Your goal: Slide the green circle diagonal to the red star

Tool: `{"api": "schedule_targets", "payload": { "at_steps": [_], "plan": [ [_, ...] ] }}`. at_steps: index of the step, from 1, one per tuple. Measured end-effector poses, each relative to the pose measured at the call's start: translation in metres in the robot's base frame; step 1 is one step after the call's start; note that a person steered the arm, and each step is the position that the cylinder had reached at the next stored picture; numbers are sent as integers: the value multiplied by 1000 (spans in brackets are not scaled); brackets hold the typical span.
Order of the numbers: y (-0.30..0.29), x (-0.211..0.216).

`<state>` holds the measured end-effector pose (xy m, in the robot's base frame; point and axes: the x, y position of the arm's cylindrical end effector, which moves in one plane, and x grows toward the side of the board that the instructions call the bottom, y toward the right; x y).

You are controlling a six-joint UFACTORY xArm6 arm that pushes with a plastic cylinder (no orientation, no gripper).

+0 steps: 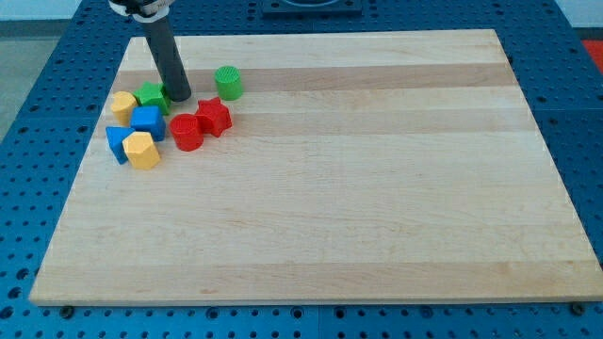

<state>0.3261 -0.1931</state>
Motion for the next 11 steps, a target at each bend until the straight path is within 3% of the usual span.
{"api": "schedule_targets", "payload": {
  "at_steps": [2, 3, 4, 6, 7, 8, 9, 11],
  "plan": [
    [64, -23],
    [120, -1],
    [125, 1],
    [151, -53],
    [209, -42],
    [235, 20],
    [234, 35],
    [230, 22]
  ]
}}
